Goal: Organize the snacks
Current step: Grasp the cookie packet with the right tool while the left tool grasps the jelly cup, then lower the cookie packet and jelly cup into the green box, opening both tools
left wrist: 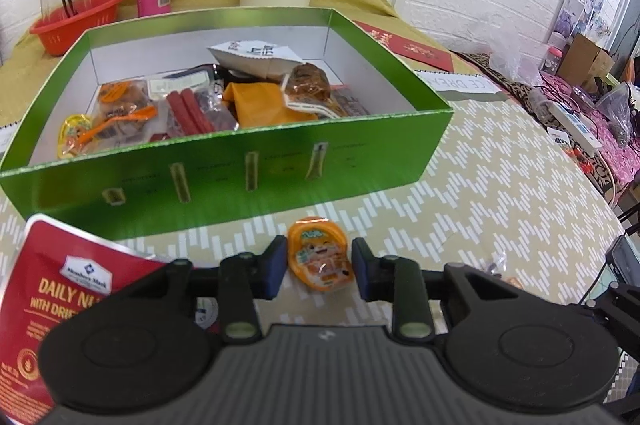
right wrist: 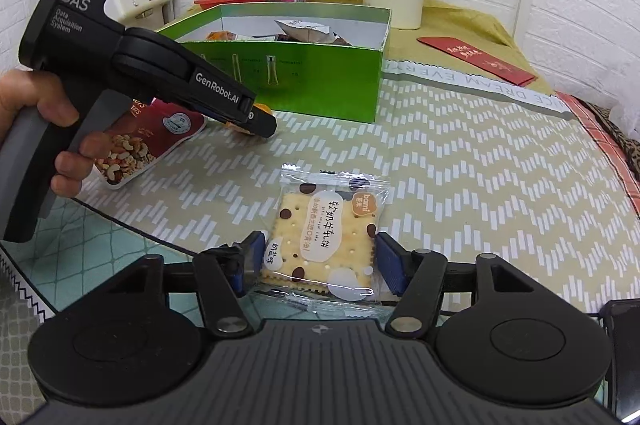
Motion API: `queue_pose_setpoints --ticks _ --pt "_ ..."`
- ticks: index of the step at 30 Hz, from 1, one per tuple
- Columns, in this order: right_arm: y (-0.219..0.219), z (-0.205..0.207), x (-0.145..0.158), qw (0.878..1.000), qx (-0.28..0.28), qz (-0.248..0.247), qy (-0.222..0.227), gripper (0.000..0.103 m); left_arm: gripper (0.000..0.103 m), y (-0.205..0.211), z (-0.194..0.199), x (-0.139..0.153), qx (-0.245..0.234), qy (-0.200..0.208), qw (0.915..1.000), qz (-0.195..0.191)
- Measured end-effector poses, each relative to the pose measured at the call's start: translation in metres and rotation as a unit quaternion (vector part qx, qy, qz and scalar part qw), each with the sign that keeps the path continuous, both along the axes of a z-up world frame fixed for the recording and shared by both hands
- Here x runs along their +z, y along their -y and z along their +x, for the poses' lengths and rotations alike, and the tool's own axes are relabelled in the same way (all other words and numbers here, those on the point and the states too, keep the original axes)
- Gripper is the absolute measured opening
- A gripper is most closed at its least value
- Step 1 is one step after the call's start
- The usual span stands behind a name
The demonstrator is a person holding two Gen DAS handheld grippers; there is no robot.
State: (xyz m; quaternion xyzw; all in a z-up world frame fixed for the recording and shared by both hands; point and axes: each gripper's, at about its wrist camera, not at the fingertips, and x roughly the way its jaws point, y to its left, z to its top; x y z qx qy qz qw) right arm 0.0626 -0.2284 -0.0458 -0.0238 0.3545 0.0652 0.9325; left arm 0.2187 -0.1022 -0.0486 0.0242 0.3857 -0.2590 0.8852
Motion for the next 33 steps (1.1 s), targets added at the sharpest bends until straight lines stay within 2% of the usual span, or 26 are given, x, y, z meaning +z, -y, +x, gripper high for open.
queue_pose_setpoints --ticks 5,9,15,21,24,29,33 --pt "0.002 -0.002 0.003 1.000 0.005 0.012 -0.005 0.097 0.028 -0.008 -0.012 0.002 0.001 -0.017 0.9994 -0.031" --pt "-0.002 -0.006 0.015 1.000 0.016 0.013 0.009 0.097 0.028 -0.016 -0.025 0.018 -0.007 -0.008 0.9989 -0.046" --pt "-0.008 0.008 0.054 0.998 0.036 0.017 0.056 0.097 0.028 -0.031 -0.037 0.070 -0.013 0.048 0.9969 -0.061" --pt "-0.013 0.052 0.085 0.994 0.048 0.030 0.096 0.097 0.028 -0.051 -0.019 0.112 0.011 0.094 0.9936 -0.062" --pt "-0.015 0.080 0.087 0.993 0.044 0.042 0.098 0.097 0.028 -0.060 -0.003 0.116 0.030 0.101 0.9932 -0.051" --pt "-0.019 0.119 0.075 0.994 0.026 0.054 0.089 0.097 0.028 -0.066 0.031 0.104 0.055 0.091 0.9939 -0.031" --pt "-0.025 0.142 0.063 0.995 0.023 0.057 0.074 0.097 0.028 -0.071 0.055 0.088 0.069 0.069 0.9945 -0.037"
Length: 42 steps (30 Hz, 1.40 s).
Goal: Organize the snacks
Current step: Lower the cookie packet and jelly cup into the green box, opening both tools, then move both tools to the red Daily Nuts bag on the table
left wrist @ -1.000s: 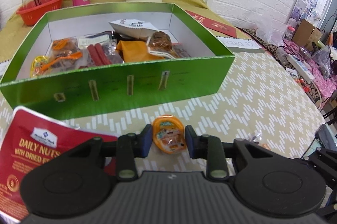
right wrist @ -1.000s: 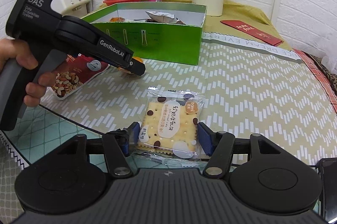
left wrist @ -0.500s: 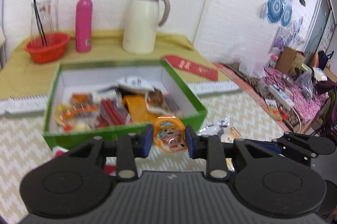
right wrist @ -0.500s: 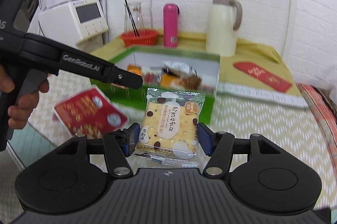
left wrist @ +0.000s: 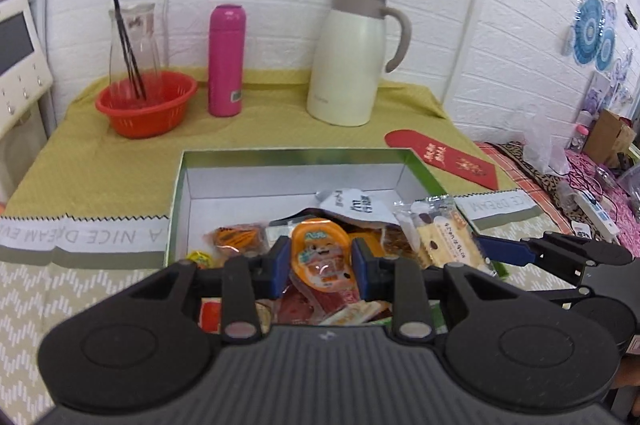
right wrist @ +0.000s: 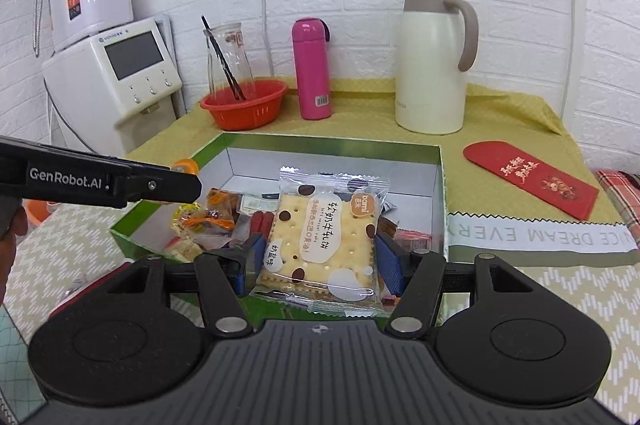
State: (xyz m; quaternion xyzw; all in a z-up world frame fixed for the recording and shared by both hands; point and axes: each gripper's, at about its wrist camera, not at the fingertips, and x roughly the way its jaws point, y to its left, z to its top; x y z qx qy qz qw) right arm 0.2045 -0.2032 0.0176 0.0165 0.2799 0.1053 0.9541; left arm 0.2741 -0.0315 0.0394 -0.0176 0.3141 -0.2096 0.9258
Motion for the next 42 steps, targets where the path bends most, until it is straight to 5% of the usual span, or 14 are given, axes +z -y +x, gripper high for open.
queue_pose_setpoints --ticks 16,19,24,26,42 --pt "-0.021 0.040 -0.029 0.999 0.023 0.004 -0.033 0.098 0.031 -0.003 0.036 -0.039 0.002 -0.032 0.9995 0.009" --pt "-0.025 0.040 -0.029 0.999 0.039 -0.011 -0.027 0.101 0.071 -0.008 0.031 -0.038 0.026 -0.006 0.9995 -0.017" --pt "-0.024 0.034 -0.027 0.999 0.044 -0.022 -0.006 0.103 0.079 -0.008 0.025 -0.028 0.066 0.013 0.9977 -0.001" --pt "-0.024 0.030 -0.027 0.999 0.043 -0.019 0.000 0.103 0.092 -0.008 0.022 -0.026 0.072 0.017 0.9972 0.007" --pt "-0.030 -0.024 -0.001 0.998 0.051 -0.045 0.008 0.103 0.093 -0.017 -0.042 0.000 0.068 0.040 0.9967 0.015"
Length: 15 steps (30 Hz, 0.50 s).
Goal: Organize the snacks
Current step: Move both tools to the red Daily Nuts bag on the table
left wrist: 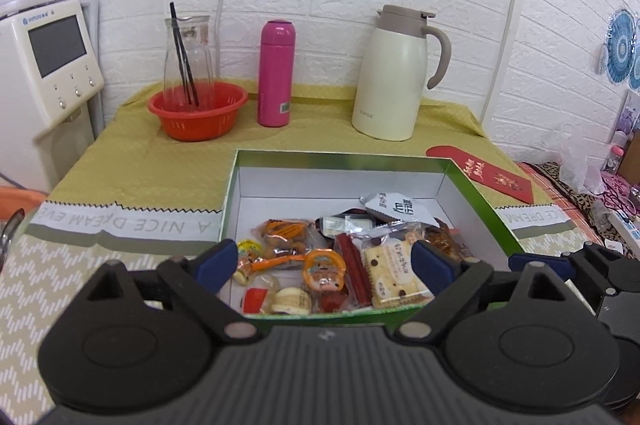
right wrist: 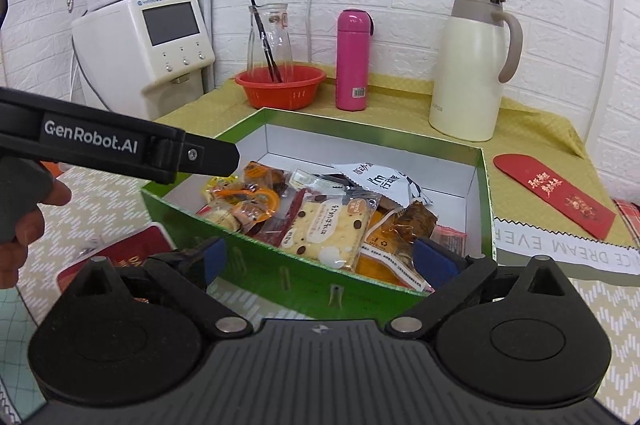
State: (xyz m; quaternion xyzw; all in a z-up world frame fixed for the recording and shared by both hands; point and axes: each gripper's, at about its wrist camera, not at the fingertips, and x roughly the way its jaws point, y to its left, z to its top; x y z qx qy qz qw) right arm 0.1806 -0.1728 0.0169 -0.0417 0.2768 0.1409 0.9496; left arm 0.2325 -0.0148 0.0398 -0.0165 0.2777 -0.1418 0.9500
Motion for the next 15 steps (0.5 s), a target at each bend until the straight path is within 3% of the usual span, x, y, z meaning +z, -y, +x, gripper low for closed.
queue_pose_setpoints --ticks 5,8,15 --pt "-0.006 -0.030 0.013 1.000 0.017 -0.001 0.011 0.103 0.093 -0.003 -0.029 0.009 -0.003 0.004 0.9998 0.018" --pt "-0.010 -0.046 0.014 1.000 0.024 -0.006 0.010 0.103 0.093 -0.013 -0.050 0.015 -0.007 0.013 0.9999 0.007" --pt "-0.026 -0.087 -0.009 0.997 0.065 0.002 -0.030 0.103 0.093 -0.054 -0.094 0.007 0.002 0.013 0.9998 -0.012"
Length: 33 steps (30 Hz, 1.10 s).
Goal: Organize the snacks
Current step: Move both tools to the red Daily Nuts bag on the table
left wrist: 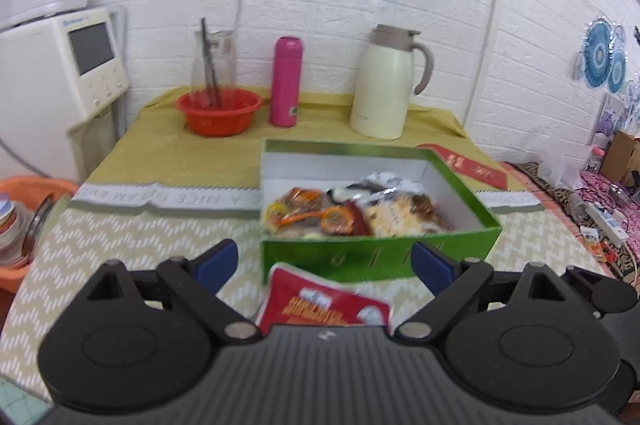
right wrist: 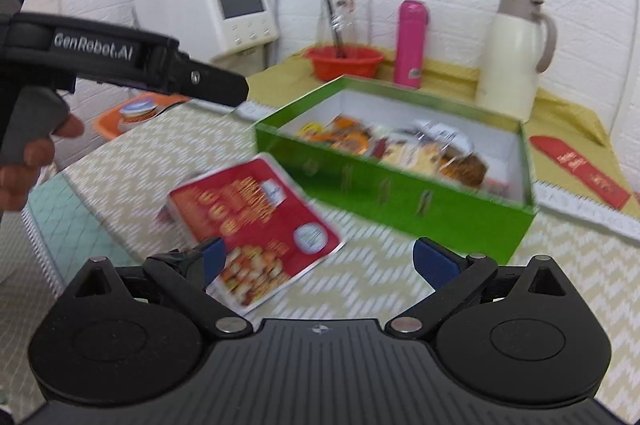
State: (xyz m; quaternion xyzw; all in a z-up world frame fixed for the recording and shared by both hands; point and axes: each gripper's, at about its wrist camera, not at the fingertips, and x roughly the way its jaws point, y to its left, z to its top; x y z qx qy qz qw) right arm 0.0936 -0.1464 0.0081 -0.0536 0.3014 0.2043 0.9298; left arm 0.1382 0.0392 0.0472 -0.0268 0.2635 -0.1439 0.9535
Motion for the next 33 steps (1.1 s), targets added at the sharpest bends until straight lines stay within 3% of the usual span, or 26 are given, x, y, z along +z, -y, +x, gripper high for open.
queue_pose_setpoints --ticks 2,7,14,15,16,17,18,24,30,33 --pt "-0.006 -0.008 -0.011 1.000 0.007 0.014 -0.016 0.103 0.092 -0.012 -0.007 -0.009 0.016 -0.011 0.9998 -0.003" --pt "-0.034 -0.008 -0.036 0.999 0.012 0.020 -0.043 0.103 0.092 -0.035 -0.016 -0.027 -0.004 -0.037 0.9989 -0.028" --pt "-0.065 0.009 -0.044 1.000 0.000 -0.028 -0.014 0.103 0.092 -0.046 -0.012 -0.029 -0.016 -0.045 0.9980 -0.041" --pt "-0.065 0.010 -0.044 0.999 0.000 -0.032 -0.014 0.072 0.092 -0.044 -0.008 -0.029 -0.021 -0.049 0.9978 -0.041" --pt "-0.062 0.010 -0.044 0.999 0.004 -0.028 -0.020 0.059 0.092 -0.042 -0.005 -0.030 -0.027 -0.053 0.9974 -0.040" --pt "-0.059 0.008 -0.043 1.000 0.003 -0.022 -0.019 0.057 0.092 -0.039 -0.001 -0.031 -0.035 -0.057 0.9970 -0.039" --pt "-0.056 0.005 -0.042 1.000 0.006 -0.023 -0.018 0.047 0.092 -0.036 0.002 -0.032 -0.042 -0.060 0.9966 -0.038" --pt "-0.044 -0.014 -0.041 0.998 0.024 -0.054 -0.016 0.028 0.089 -0.004 0.021 -0.046 -0.084 -0.089 0.9922 -0.021" --pt "0.001 -0.034 -0.042 0.997 -0.012 -0.071 -0.036 0.022 0.087 0.021 0.000 -0.049 -0.147 -0.096 0.9844 -0.011" --pt "0.019 -0.042 -0.040 0.997 -0.007 -0.050 -0.055 0.042 0.087 0.017 -0.028 -0.052 -0.156 -0.097 0.9829 -0.019"
